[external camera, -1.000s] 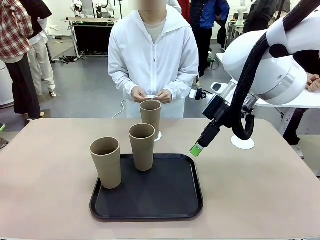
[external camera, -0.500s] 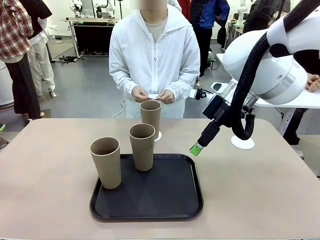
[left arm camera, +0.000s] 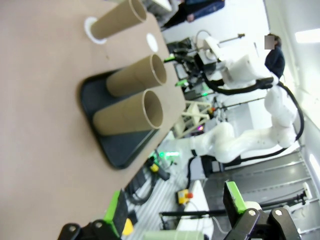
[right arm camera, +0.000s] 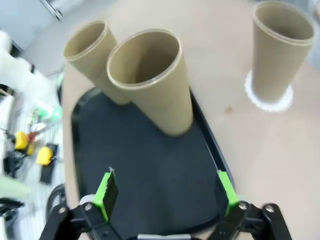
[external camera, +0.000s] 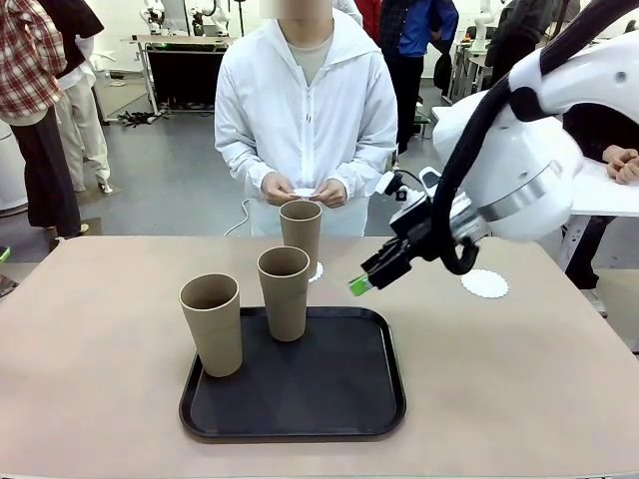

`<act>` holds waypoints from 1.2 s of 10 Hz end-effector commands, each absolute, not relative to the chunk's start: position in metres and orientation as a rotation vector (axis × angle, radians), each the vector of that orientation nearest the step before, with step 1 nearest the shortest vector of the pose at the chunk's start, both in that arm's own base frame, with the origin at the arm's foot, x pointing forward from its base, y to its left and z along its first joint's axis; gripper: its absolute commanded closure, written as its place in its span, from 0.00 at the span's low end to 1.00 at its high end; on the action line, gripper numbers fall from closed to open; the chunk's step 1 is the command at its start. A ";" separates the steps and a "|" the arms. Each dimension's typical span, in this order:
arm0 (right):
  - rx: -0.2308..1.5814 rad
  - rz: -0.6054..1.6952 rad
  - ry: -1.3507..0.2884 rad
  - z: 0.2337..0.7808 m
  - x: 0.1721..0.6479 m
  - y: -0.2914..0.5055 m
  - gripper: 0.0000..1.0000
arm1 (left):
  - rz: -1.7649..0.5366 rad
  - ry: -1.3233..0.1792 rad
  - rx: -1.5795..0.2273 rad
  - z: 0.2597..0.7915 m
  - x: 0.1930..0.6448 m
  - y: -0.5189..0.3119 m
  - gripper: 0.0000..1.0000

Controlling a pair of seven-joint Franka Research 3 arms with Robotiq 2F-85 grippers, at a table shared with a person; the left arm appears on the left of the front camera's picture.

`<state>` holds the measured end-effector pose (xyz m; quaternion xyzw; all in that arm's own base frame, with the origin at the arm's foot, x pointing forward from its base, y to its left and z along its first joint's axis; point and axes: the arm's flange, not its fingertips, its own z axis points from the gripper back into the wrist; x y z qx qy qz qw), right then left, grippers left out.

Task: Place coasters on the table and set cups on them.
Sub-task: Take one Reusable plastic cup from the Flat Tray and place it on a coaster set by the human.

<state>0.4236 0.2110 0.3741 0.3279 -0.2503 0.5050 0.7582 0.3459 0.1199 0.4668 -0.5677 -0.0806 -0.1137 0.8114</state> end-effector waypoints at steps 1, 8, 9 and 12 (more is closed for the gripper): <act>0.876 1.199 -0.625 0.335 0.430 0.228 0.00 | -0.245 -0.180 -1.219 0.469 0.345 0.121 0.00; 0.944 1.240 -0.673 0.327 0.430 0.230 0.00 | -0.245 -0.180 -1.219 0.469 0.345 0.121 0.00; 0.944 1.240 -0.673 0.327 0.430 0.230 0.00 | -0.245 -0.180 -1.219 0.469 0.345 0.121 0.00; 0.993 1.310 -0.822 0.312 0.430 0.236 0.00 | -0.245 -0.180 -1.219 0.469 0.345 0.121 0.00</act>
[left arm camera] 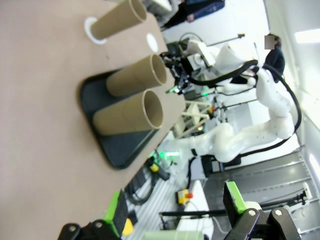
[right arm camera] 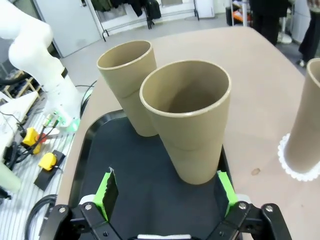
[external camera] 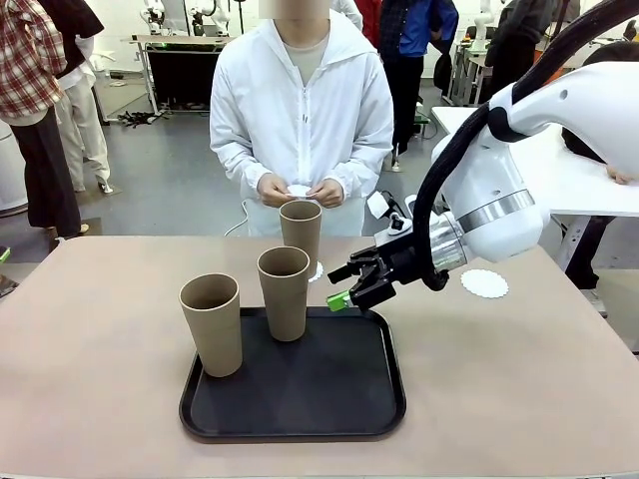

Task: Place coasters on the table and set cups on them.
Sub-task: Take one Reusable plastic cup from the Flat Tray and place it on a coaster set by the human.

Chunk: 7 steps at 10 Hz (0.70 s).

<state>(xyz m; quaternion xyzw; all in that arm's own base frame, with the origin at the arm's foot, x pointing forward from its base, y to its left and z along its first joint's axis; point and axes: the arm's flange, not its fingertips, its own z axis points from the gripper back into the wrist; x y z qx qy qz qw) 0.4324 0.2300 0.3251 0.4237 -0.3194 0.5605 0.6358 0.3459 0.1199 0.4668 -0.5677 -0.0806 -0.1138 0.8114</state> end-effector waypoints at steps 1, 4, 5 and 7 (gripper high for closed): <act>0.992 1.328 -0.849 0.308 0.428 0.238 0.00 | -0.245 -0.180 -1.219 0.469 0.345 0.121 0.00; 0.945 1.317 -0.895 0.293 0.425 0.240 0.00 | -0.245 -0.180 -1.219 0.469 0.345 0.121 0.00; 0.932 1.324 -0.883 0.287 0.424 0.242 0.00 | -0.245 -0.180 -1.219 0.469 0.345 0.121 0.00; 0.934 1.322 -0.868 0.276 0.423 0.246 0.00 | -0.245 -0.180 -1.219 0.469 0.345 0.121 0.00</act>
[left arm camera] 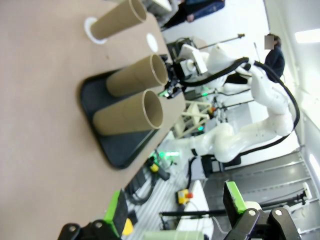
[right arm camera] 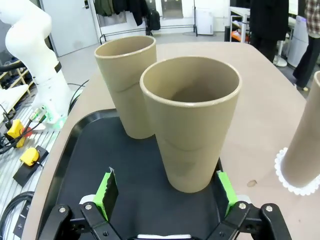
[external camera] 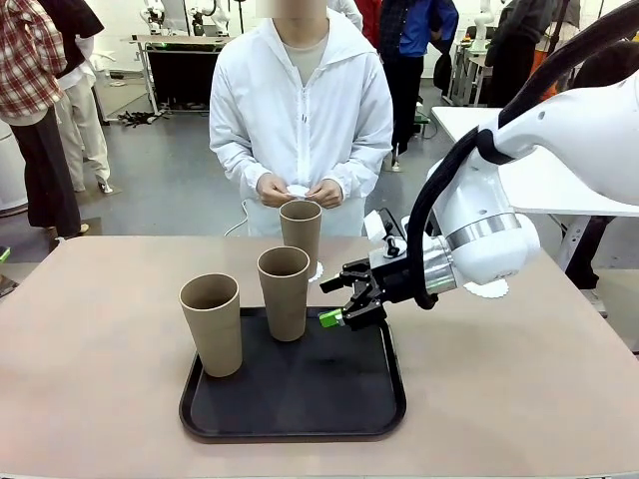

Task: Place coasters on the table and set cups on them.
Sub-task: Take one Reusable plastic cup from the Flat Tray and place it on a coaster set by the human.

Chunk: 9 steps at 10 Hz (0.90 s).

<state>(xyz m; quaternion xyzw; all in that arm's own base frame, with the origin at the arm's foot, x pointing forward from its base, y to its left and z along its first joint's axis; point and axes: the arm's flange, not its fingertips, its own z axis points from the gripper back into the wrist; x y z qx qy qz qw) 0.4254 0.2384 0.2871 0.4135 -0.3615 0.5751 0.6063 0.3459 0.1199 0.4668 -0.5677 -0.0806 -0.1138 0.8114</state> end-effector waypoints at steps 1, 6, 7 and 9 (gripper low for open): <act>0.942 1.321 -0.866 0.273 0.420 0.249 0.00 | -0.245 -0.180 -1.219 0.469 0.345 0.121 0.00; 0.926 1.359 -0.879 0.258 0.416 0.267 0.00 | -0.245 -0.180 -1.219 0.469 0.345 0.121 0.00; 0.919 1.367 -0.882 0.256 0.416 0.269 0.00 | -0.245 -0.180 -1.219 0.469 0.345 0.121 0.00; 0.917 1.383 -0.887 0.253 0.416 0.275 0.00 | -0.245 -0.180 -1.219 0.469 0.345 0.121 0.00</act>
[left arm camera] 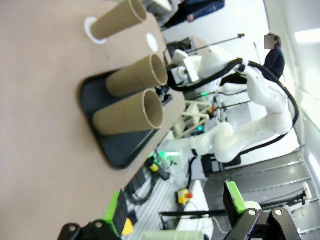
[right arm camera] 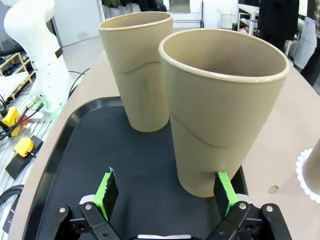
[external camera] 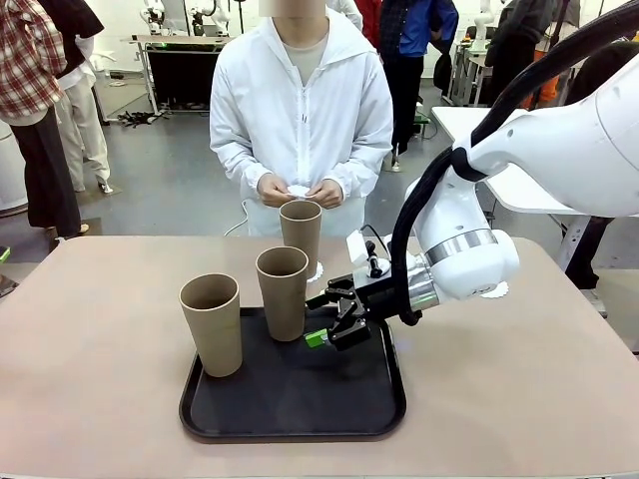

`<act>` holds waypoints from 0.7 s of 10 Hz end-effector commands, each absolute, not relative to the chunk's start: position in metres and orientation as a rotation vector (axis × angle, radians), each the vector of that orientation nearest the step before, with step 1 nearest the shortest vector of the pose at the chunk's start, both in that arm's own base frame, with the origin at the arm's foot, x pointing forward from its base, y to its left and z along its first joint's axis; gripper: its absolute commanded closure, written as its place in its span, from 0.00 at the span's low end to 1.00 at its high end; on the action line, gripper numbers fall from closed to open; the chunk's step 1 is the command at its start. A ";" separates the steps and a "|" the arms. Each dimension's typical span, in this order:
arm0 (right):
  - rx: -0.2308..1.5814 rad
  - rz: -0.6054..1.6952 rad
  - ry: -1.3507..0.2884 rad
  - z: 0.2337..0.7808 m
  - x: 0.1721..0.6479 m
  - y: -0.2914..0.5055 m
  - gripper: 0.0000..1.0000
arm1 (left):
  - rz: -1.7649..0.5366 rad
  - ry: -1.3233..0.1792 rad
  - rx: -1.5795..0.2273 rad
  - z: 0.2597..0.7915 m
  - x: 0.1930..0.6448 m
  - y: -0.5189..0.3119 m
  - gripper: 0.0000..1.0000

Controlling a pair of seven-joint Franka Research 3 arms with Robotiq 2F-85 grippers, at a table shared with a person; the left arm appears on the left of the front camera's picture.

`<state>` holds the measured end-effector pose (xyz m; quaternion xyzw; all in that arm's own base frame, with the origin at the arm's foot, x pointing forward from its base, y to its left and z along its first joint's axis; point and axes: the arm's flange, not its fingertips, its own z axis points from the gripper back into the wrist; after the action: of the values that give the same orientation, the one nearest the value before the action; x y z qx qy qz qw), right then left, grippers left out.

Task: Place coasters on the table and set cups on them.
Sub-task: Take one Reusable plastic cup from the Flat Tray and place it on a coaster set by the human.

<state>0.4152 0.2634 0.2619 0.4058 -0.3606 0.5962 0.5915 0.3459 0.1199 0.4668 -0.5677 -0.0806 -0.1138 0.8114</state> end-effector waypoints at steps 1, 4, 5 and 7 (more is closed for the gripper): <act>0.913 1.389 -0.892 0.252 0.416 0.278 0.00 | -0.245 -0.180 -1.219 0.469 0.345 0.121 0.00; 0.868 1.385 -0.920 0.249 0.422 0.285 0.00 | -0.245 -0.180 -1.219 0.469 0.345 0.121 0.00; 0.842 1.362 -0.922 0.248 0.428 0.285 0.00 | -0.245 -0.180 -1.219 0.469 0.345 0.121 0.00; 0.795 1.323 -0.925 0.245 0.433 0.283 0.00 | -0.245 -0.180 -1.219 0.469 0.345 0.121 0.00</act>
<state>0.4327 0.2748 0.2549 0.3680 -0.3852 0.5826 0.6138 0.3459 0.1198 0.4668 -0.5677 -0.0806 -0.1138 0.8114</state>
